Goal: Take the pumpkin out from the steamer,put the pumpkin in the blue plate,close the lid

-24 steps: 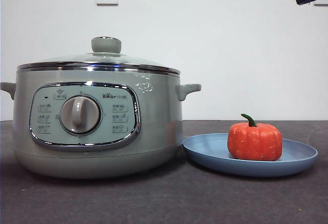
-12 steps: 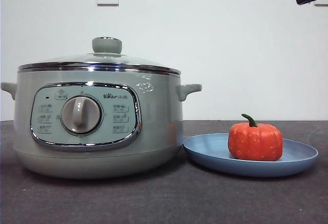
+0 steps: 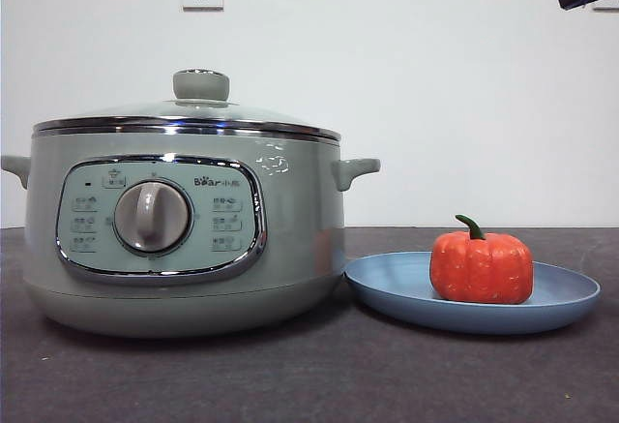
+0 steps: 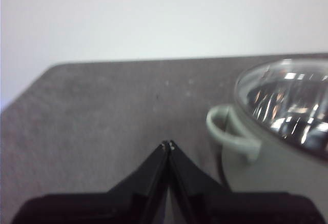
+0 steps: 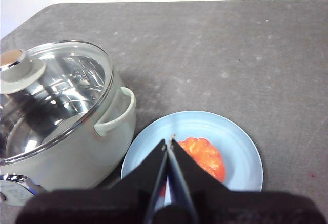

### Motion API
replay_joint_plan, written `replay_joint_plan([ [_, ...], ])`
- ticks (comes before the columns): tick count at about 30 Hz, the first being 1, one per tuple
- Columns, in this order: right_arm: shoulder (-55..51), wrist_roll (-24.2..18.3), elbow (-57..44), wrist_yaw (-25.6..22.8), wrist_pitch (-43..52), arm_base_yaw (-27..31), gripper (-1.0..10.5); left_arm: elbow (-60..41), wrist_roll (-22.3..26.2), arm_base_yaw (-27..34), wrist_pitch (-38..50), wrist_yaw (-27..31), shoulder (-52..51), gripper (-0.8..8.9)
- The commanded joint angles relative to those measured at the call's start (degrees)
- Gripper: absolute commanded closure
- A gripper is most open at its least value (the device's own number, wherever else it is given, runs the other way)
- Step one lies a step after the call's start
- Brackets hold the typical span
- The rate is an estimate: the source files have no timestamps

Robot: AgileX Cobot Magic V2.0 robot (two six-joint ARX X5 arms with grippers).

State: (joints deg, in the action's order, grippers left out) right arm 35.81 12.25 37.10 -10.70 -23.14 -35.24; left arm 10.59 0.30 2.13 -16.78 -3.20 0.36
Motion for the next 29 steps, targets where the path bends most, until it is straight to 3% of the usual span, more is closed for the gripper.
replay_joint_plan([
  [1,-0.09,0.52,-0.28,-0.17,0.13,-0.02,9.5,-4.39,-1.62,0.24,4.13,-0.15,-0.28,8.15],
  [8,-0.09,0.52,-0.28,-0.17,0.13,-0.02,9.5,-10.45,-3.1,0.24,7.3,-0.2,-0.28,8.15],
  [29,-0.09,0.52,-0.28,-0.17,0.13,-0.02,9.5,-10.45,-3.93,0.24,6.51,-0.02,-0.28,8.15],
])
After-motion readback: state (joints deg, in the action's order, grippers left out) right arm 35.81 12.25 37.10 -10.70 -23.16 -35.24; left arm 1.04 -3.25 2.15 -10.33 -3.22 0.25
